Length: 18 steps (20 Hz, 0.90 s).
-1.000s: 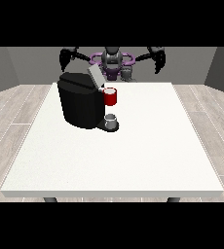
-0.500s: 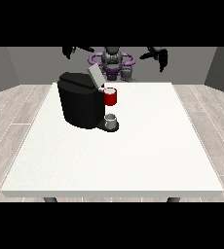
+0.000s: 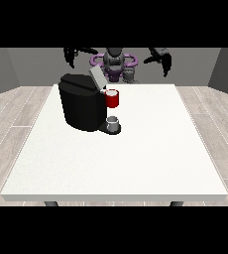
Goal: Insert the coffee pod into the coffee machine and close the lid
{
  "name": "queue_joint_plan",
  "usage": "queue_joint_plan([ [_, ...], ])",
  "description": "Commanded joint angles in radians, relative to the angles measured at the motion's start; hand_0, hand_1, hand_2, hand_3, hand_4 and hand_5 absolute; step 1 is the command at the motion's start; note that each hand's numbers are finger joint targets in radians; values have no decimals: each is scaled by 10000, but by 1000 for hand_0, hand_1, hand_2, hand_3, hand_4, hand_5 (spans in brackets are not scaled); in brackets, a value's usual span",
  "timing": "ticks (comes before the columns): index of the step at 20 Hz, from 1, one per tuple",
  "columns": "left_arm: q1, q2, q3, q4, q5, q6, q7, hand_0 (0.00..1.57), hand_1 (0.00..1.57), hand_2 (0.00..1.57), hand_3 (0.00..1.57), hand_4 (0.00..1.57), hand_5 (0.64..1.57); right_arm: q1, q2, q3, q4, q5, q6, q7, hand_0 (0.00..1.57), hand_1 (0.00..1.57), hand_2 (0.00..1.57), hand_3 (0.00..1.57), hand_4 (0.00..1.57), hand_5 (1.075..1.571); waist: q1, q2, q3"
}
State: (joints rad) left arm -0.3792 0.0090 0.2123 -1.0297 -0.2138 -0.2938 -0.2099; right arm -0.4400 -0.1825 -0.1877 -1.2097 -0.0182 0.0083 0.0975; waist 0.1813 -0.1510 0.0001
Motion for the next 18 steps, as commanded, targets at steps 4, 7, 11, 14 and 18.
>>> queue_joint_plan([
  [4,417,-65,-419,-1870,454,-43,809,0,0,0,0,301,1571,-880,4,-353,980,-395,-189,132,0,0,0,0,168,1571,257,735,2],
  [7,556,-76,-660,-2515,712,253,895,0,0,0,0,349,1571,-1055,-41,-277,1319,-463,44,-121,0,0,0,0,56,1571,83,1063,2],
  [11,1173,-71,-942,-3231,749,257,1279,0,0,0,0,360,1571,-1229,197,131,1501,-269,63,-245,0,0,0,0,0,1571,91,1162,2],
  [14,1259,-81,-939,-3414,878,782,1430,0,0,0,0,362,1571,-1722,607,531,1323,-106,-271,171,0,0,0,0,0,1571,-205,1210,-1],
  [18,1487,616,-645,-3666,1025,286,1040,0,0,0,0,336,1571,-2189,300,470,1688,-117,4,-91,0,0,0,0,0,1571,-184,1757,-1],
])
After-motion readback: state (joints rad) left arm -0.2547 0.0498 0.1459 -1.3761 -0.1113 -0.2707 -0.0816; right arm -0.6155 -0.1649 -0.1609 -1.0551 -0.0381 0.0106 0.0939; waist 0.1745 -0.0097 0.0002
